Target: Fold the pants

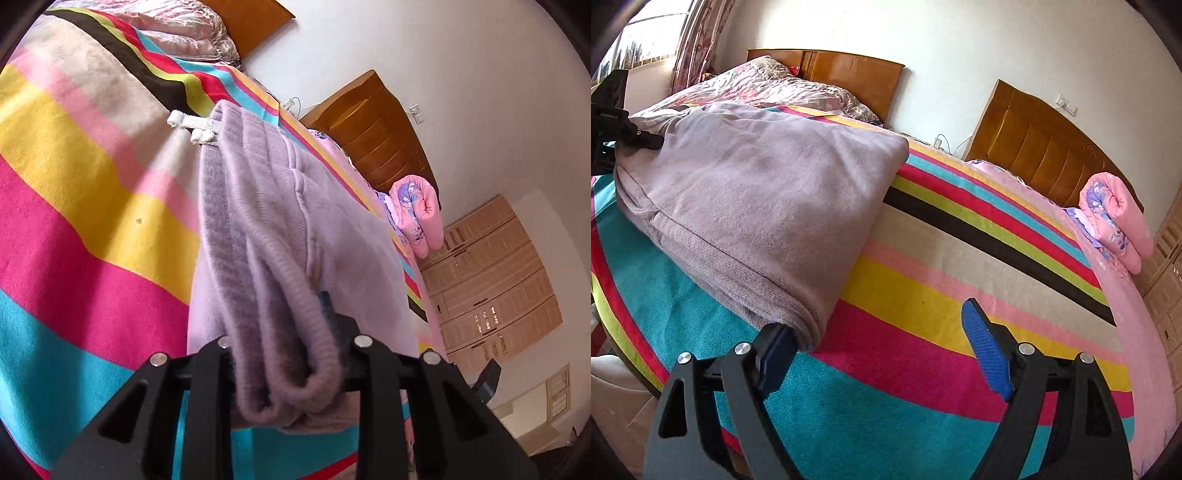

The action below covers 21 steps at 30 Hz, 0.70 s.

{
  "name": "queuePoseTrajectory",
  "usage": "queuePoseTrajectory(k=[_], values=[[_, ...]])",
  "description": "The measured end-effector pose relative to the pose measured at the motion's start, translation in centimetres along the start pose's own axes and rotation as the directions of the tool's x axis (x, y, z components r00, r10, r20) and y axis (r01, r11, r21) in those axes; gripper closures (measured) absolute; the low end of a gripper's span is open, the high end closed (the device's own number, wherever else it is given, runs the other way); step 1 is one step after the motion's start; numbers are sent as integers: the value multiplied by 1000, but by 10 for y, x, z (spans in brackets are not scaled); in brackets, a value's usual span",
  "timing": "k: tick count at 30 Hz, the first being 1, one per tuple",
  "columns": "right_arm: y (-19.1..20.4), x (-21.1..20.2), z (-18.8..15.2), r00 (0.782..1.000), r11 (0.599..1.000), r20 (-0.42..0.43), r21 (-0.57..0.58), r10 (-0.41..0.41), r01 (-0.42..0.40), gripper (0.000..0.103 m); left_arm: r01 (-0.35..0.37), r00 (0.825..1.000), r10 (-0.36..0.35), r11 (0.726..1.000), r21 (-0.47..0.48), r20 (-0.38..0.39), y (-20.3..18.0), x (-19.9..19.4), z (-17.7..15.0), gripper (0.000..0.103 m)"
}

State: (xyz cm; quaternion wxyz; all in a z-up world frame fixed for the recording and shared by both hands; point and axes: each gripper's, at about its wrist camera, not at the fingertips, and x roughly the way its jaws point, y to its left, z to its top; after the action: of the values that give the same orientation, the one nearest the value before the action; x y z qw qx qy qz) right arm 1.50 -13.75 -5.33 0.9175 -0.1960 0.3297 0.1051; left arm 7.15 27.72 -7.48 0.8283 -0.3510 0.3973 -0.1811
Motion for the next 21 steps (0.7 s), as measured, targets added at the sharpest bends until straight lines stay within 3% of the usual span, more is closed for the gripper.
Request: queuePoseTrajectory(k=[2, 3, 4, 5, 6, 7, 8, 9, 11, 13, 15, 16, 18, 21], values=[[1, -3, 1, 1000, 1000, -8, -17, 4, -4, 23, -69, 997, 70, 997, 45, -15, -12, -1, 3, 66], [0, -7, 2, 1000, 999, -9, -29, 21, -22, 23, -132, 991, 133, 989, 67, -7, -20, -6, 4, 63], [-1, -12, 1, 999, 998, -8, -40, 49, -49, 23, -216, 976, 215, 973, 87, 24, -29, -14, 5, 51], [-5, -17, 0, 996, 995, -8, -43, 86, -86, 23, -324, 945, 317, 940, 102, 83, -37, -26, 4, 39], [-11, -23, -2, 990, 990, -8, -33, 139, -139, 23, -456, 884, 436, 882, 113, 168, -50, -40, 4, 35], [-17, -32, -2, 980, 980, 5, -6, 200, -200, 23, -542, 828, 500, 829, 136, 252, -65, -52, 3, 34], [-23, -38, -1, 968, 967, 25, 27, 251, -252, 23, -570, 805, 503, 802, 175, 315, -82, -60, 3, 33], [-30, -43, 4, 955, 954, 49, 59, 293, -295, 23, -562, 809, 473, 797, 222, 349, -97, -65, 2, 30], [-33, -48, 22, 932, 931, 105, 83, 346, -355, 23, -522, 840, 409, 790, 322, 357, -126, -57, -2, 20], [-26, -44, 44, 914, 917, 142, 77, 379, -392, 24, -499, 865, 394, 749, 437, 311, -147, -26, -9, 18], [-10, -33, 64, 898, 905, 155, 52, 411, -423, 25, -539, 842, 460, 675, 504, 283, -155, 12, -20, 18], [2, -27, 71, 903, 909, 141, 38, 406, -415, 25, -549, 832, 487, 658, 514, 265, -149, 26, -25, 18], [22, -13, 74, 911, 915, 95, 12, 400, -403, 26, -550, 827, 522, 670, 498, 211, -128, 39, -37, 18], [44, 1, 59, 921, 922, 26, -32, 388, -387, 26, -564, 814, 536, 635, 527, 225, -110, 41, -55, 18]])
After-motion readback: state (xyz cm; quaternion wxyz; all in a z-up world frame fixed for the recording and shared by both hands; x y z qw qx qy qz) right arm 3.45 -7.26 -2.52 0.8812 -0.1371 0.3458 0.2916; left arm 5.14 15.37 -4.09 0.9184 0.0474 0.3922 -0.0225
